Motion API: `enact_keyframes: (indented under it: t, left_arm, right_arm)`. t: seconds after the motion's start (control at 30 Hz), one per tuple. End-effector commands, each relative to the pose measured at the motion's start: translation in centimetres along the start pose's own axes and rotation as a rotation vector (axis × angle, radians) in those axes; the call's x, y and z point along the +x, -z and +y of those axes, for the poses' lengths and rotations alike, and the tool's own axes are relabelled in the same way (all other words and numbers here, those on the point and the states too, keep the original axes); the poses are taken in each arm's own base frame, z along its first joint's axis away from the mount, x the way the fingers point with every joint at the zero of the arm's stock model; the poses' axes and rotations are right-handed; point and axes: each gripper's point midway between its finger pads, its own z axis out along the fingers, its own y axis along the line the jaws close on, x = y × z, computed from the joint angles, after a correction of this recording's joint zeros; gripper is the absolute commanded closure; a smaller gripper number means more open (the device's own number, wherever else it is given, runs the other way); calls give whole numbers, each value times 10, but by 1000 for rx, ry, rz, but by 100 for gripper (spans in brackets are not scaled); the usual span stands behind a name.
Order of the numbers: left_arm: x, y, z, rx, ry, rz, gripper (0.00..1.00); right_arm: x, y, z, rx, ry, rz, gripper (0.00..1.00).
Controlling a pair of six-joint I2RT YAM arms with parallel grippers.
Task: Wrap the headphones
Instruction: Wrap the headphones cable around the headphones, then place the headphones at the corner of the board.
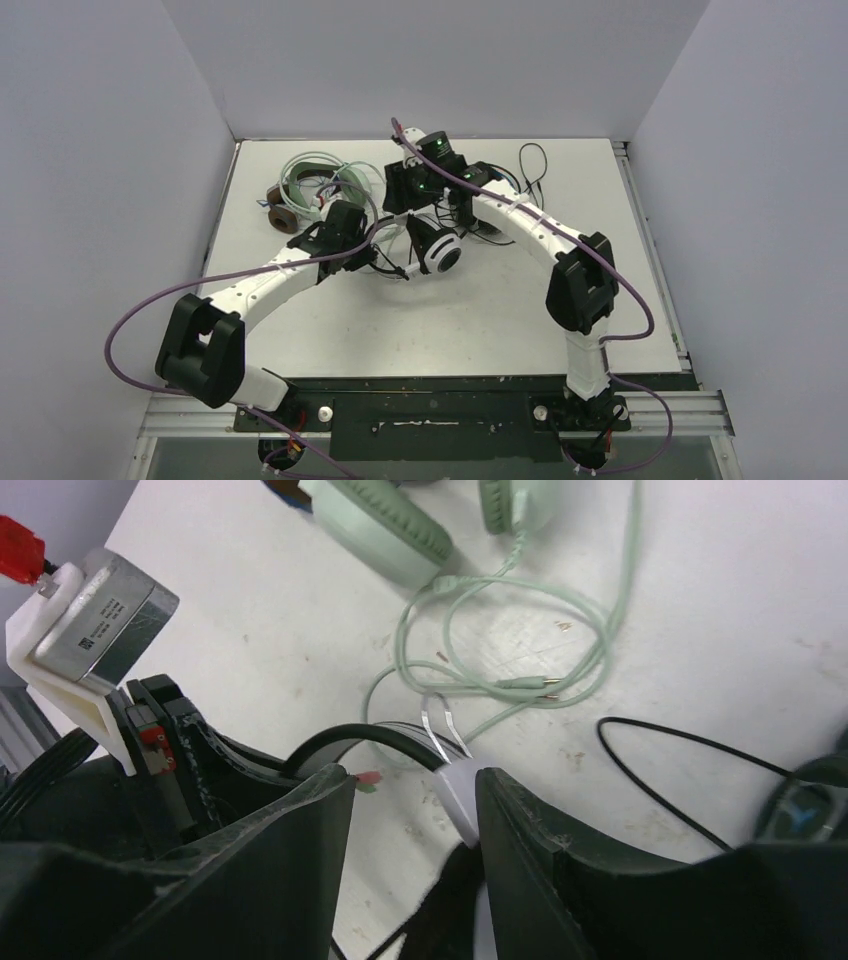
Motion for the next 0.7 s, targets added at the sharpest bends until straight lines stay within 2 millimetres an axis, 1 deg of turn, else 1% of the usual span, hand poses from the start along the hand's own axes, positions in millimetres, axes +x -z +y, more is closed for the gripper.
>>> enact_keyframes:
  t: [0.0, 0.13, 0.2, 0.27, 0.37, 0.5, 0.53, 0.57, 0.67]
  left_arm:
    - [-38, 30, -28, 117, 79, -75, 100]
    - [-47, 32, -8, 74, 99, -91, 100]
    - [-54, 34, 6, 38, 120, -101, 100]
    - [-63, 38, 26, -7, 145, -107, 100]
    - [-80, 49, 65, -94, 191, -142, 100]
    - [-95, 71, 123, -192, 304, -202, 100]
    - [-101, 77, 143, -226, 355, -225, 100]
    - [-101, 83, 156, -270, 389, -240, 100]
    - [-87, 92, 189, -393, 492, -246, 100]
  right_arm:
    - [-63, 51, 1, 34, 52, -193, 50]
    - [-76, 72, 5, 30, 61, -247, 44]
    - [-79, 82, 4, 33, 64, -272, 39]
    - [-83, 95, 3, 41, 66, -303, 38]
    - [-84, 109, -4, 58, 60, -341, 36]
    - [-82, 124, -11, 56, 41, -384, 35]
    - [-81, 127, -13, 56, 33, -392, 35]
    - [-79, 129, -14, 52, 26, -398, 35]
    - [-72, 133, -16, 38, -1, -414, 34]
